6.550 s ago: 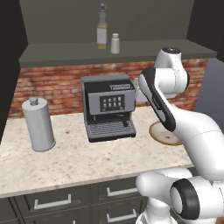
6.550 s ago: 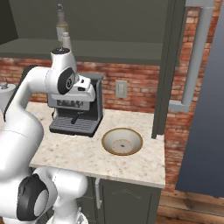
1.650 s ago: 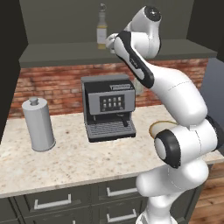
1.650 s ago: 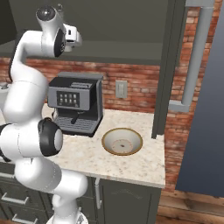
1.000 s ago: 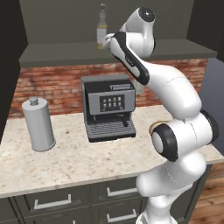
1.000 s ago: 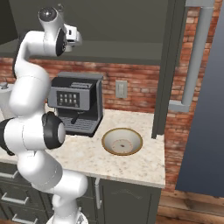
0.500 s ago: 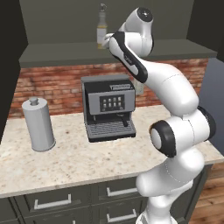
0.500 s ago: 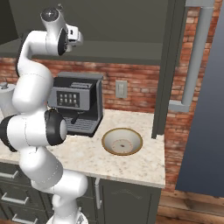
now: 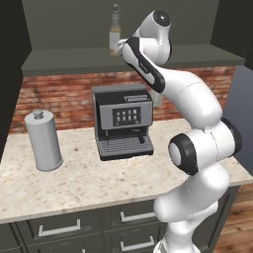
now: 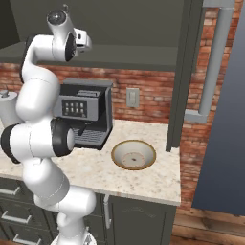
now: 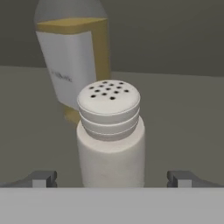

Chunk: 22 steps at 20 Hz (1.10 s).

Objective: Retrieve the bottle and the shaker from the cabinet and place them next to the mixing bowl on the counter. Then add garlic from the fridge to the mixing bowl.

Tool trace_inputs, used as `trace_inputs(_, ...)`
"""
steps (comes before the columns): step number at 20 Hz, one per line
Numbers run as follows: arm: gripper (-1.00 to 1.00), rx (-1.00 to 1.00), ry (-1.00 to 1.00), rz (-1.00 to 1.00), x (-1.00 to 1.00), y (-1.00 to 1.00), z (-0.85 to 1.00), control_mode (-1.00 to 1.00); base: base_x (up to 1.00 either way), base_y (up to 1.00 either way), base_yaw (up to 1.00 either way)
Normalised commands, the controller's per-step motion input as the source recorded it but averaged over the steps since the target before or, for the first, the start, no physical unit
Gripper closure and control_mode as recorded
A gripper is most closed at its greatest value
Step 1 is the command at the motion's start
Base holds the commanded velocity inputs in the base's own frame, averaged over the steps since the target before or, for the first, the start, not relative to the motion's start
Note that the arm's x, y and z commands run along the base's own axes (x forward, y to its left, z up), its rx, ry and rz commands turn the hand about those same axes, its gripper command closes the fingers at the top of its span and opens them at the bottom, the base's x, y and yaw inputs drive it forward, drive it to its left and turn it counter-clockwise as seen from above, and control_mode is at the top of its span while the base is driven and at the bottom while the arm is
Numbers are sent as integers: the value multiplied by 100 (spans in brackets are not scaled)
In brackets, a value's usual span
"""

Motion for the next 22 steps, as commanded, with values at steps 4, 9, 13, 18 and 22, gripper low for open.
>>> trace_inputs(4,-100,0,0,0,8,2,-12,-100,0,0,0)
trace_inputs(9,-100,0,0,0,4,2,-5,-100,0,0,0)
trace_inputs(13,-100,0,0,0,0,0,0,-100,0,0,0)
trace_inputs(18,100,0,0,0,0,0,0,-100,0,0,0)
trace_inputs(22,100,0,0,0,0,0,0,-100,0,0,0)
